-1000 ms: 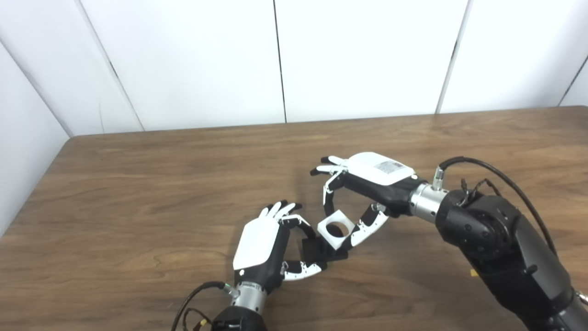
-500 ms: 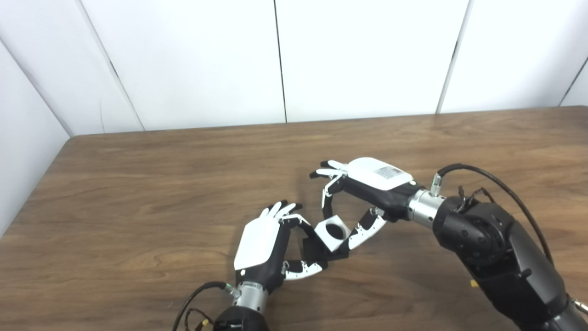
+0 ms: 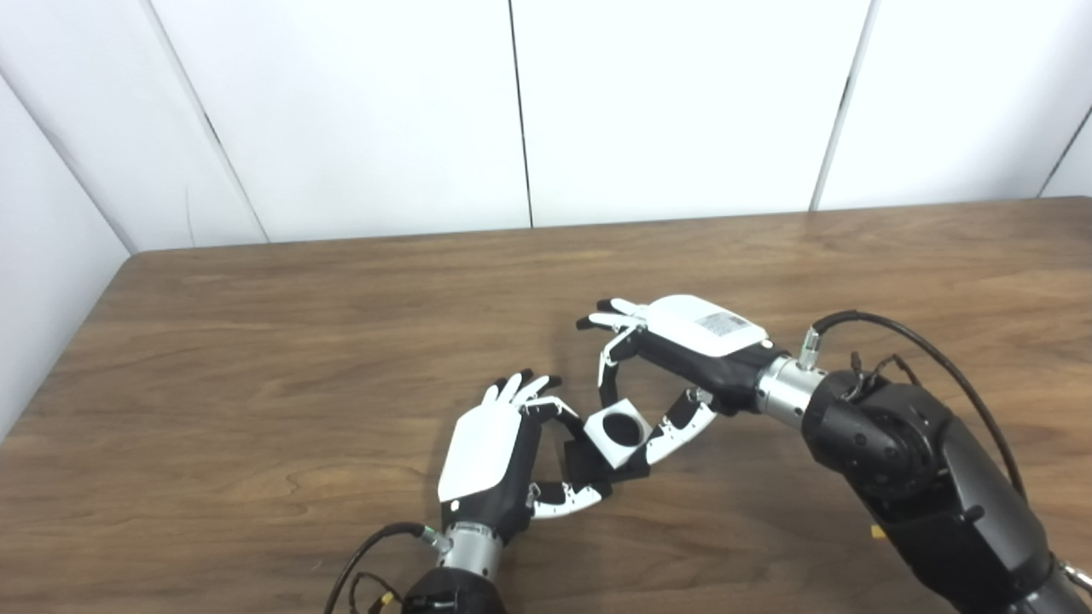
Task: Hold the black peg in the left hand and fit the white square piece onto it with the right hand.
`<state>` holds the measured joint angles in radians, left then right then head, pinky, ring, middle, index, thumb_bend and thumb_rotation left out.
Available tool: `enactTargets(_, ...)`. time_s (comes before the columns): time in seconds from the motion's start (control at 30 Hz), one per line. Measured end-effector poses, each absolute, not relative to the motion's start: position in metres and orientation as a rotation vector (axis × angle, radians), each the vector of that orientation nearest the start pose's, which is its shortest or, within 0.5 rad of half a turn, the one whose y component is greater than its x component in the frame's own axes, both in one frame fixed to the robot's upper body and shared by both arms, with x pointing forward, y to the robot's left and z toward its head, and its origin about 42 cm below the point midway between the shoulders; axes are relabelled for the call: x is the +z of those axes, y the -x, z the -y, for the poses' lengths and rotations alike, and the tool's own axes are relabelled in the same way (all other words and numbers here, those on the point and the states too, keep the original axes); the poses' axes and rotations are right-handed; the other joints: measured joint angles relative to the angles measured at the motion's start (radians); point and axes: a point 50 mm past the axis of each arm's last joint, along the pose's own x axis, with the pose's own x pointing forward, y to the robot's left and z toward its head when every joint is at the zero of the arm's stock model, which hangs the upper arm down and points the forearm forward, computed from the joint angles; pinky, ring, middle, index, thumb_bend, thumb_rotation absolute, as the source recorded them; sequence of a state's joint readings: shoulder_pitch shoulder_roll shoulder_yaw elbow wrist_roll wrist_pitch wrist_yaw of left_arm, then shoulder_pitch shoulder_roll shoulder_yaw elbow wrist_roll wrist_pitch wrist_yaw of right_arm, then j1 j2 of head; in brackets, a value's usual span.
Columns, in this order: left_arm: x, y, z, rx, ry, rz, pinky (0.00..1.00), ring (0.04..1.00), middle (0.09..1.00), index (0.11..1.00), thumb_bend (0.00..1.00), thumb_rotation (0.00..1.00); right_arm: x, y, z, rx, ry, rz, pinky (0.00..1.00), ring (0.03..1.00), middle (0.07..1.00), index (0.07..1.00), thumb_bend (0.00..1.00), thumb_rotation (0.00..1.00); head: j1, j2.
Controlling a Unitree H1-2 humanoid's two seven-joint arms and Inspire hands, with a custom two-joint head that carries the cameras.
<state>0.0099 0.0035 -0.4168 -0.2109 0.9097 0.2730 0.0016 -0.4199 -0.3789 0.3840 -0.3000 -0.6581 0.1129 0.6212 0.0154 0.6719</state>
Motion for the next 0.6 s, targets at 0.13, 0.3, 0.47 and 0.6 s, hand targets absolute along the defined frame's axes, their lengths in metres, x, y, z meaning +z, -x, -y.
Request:
enactTargets(0.13,0.138,-0.26,-0.111,-0.171,-0.876,0.115,0.99,0.966,0.886,0.491,0.52,0.06,0.249,-0.346,0.169,0.733,1.216,0.347,0.96,1.0,0.932,0.493,0.52,0.16,-0.002,0.0)
enactTargets(0.3,0.138,-0.26,-0.11,-0.168,-0.877,0.121,0.97,0.96,0.88,0.491,0.52,0.06,0.246,-0.343,0.164,0.741,1.279,0.373,0.97,1.0,0.933,0.493,0.52,0.16,-0.005,0.002)
enactTargets(0.47,0.137,-0.26,-0.108,-0.167,-0.877,0.132,0.96,0.953,0.876,0.49,0.52,0.06,0.244,-0.339,0.157,0.748,1.381,0.387,0.98,1.0,0.942,0.494,0.52,0.15,0.0,0.002)
enactTargets(0.6,0.137,-0.26,-0.107,-0.167,-0.876,0.135,0.96,0.954,0.876,0.49,0.52,0.06,0.243,-0.338,0.157,0.745,1.4,0.383,0.97,1.0,0.943,0.617,0.76,0.25,0.002,0.002)
